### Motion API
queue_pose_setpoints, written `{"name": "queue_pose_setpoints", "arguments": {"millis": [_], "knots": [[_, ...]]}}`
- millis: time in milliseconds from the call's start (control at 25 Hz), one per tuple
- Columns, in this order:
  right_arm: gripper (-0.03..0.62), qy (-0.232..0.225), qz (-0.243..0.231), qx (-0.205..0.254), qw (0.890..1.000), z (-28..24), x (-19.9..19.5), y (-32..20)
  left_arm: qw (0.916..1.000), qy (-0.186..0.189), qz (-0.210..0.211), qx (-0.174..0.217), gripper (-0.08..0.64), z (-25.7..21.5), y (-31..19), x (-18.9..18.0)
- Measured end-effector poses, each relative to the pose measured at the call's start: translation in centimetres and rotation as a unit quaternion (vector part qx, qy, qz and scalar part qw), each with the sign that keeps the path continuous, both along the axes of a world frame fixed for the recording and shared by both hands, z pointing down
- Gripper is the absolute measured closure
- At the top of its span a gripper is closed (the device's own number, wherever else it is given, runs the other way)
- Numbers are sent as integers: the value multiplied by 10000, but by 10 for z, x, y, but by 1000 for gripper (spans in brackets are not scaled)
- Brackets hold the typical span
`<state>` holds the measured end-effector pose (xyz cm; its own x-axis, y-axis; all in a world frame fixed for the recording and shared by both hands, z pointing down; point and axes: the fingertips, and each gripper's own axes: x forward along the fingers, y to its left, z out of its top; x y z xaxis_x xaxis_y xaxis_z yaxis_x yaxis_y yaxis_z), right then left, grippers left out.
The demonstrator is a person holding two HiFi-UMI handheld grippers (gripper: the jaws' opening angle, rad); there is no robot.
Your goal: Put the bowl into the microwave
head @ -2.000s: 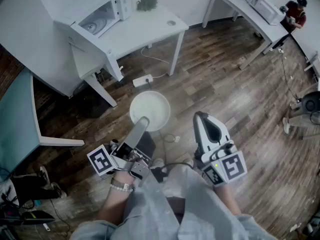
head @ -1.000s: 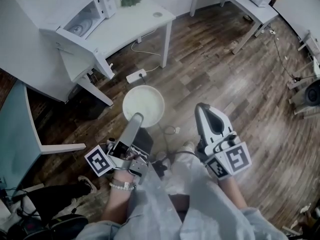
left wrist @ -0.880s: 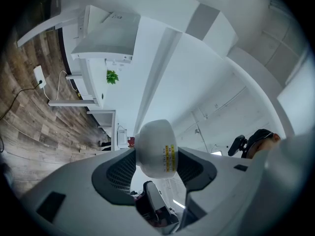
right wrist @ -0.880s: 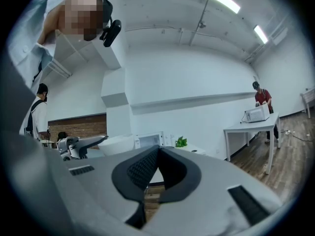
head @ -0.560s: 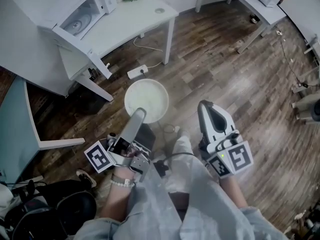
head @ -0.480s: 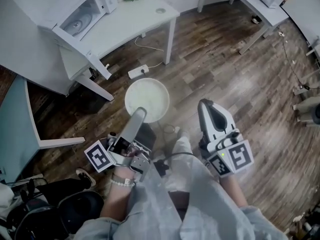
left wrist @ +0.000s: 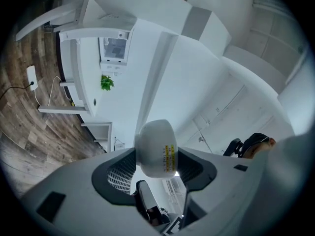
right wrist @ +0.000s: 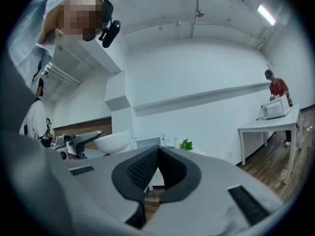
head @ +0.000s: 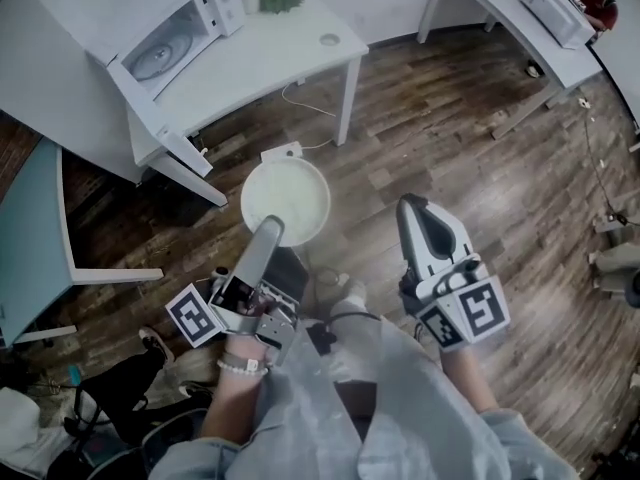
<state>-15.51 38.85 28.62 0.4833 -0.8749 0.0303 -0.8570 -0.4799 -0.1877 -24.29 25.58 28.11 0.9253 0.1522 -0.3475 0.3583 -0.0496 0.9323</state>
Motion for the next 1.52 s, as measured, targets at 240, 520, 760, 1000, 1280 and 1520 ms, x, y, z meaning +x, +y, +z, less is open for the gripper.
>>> {"name": "queue_pose_setpoints", "arguments": {"millis": [240,520,760,1000,1280,1520], "knots": [[597,31,-300,68,9995,-3,34,10,9994,19,-354,55,323,-5,11,24],[598,23,-426,246,9988,-5,68,28,9979,91,-642,79,324,-8,30,49],[598,-1,-497,295,9983,-5,81,40,9965,30,-820,172,324,-9,36,55],[598,-16,-492,308,9983,-4,87,39,9959,83,-889,155,324,-10,31,63],[598,-140,-431,475,9978,-6,104,34,9968,90,-764,216,324,-5,23,85],[598,-80,-343,350,9988,-4,136,23,9975,81,-681,141,324,0,8,123]]}}
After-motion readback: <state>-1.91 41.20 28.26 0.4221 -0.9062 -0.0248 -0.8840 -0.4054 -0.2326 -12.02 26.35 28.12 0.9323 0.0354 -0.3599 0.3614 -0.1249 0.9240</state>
